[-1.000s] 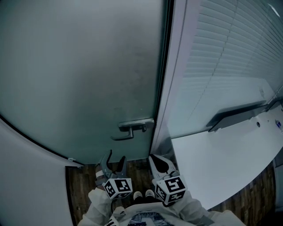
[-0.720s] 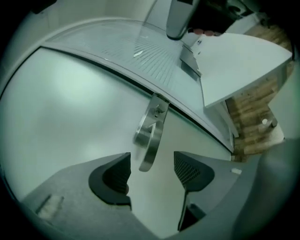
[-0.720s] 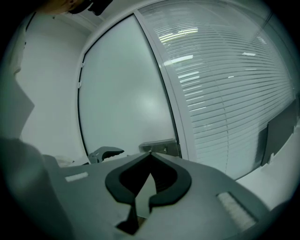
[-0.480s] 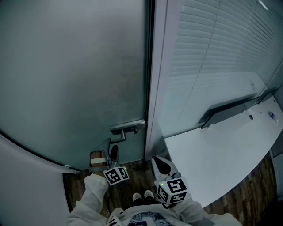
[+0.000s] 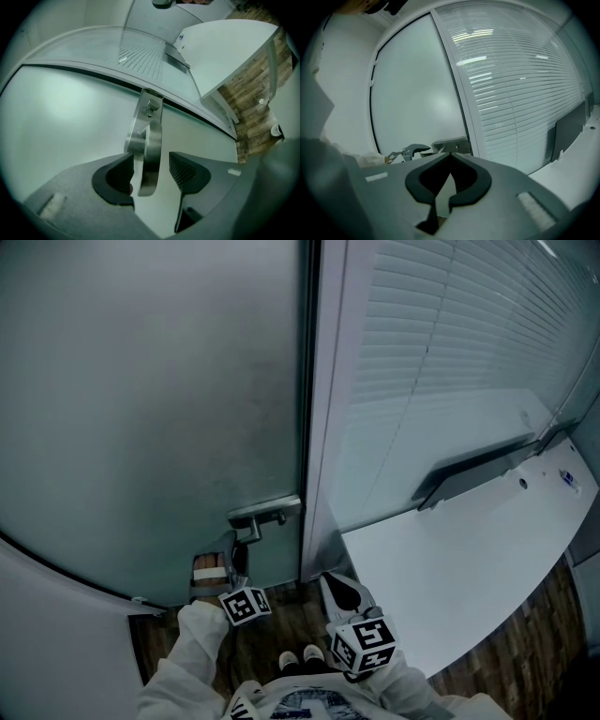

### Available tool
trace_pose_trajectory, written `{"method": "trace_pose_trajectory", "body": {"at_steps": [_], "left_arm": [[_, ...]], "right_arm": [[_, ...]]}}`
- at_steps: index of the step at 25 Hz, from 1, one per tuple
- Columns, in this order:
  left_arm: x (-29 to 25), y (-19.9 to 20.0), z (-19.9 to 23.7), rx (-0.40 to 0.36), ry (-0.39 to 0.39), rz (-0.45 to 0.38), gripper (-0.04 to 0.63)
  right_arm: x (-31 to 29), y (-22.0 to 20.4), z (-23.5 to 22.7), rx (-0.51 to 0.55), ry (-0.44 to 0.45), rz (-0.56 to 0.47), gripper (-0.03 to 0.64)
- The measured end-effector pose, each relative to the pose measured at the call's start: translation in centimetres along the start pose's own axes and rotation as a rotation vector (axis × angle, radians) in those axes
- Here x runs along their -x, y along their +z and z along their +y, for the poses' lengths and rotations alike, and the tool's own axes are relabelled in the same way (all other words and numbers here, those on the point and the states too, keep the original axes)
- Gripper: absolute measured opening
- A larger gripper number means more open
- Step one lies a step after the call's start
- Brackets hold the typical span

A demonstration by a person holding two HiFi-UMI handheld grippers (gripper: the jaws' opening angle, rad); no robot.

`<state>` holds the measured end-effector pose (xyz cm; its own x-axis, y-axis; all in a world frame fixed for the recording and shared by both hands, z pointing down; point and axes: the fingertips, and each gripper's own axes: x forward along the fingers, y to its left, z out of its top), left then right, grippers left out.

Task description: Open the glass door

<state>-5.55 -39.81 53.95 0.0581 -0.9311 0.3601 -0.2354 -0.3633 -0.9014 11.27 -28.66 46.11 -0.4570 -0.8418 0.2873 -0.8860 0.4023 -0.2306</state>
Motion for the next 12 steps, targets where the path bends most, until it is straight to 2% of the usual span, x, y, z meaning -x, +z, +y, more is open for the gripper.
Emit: {"method": "trace_pose_trajectory", "body": {"at_steps": [4, 5, 7, 12], "left_arm": [[-0.33, 0.12, -0.02, -0.006, 0.021, -0.014, 0.201], [-0.4, 0.18, -0.02, -0.012, 0.027, -0.017, 0.159], [-0.37, 0.23, 0.1, -0.021, 0.039, -0.018, 0.128], [0.17, 0.17, 0.61, -0.009, 0.038, -0.023, 0.117]], "right_arm": [[0.06, -0.26, -0.34, 0.0, -0.014, 0.001, 0.005], [0.05, -0.25, -0.38, 0.001, -0.016, 0.002, 0.006], [0.03, -0.06, -0.42, 0.001, -0.019, 0.002, 0.006], [0.16, 0.32, -0.33, -0.001, -0.02, 0.01, 0.006]]}}
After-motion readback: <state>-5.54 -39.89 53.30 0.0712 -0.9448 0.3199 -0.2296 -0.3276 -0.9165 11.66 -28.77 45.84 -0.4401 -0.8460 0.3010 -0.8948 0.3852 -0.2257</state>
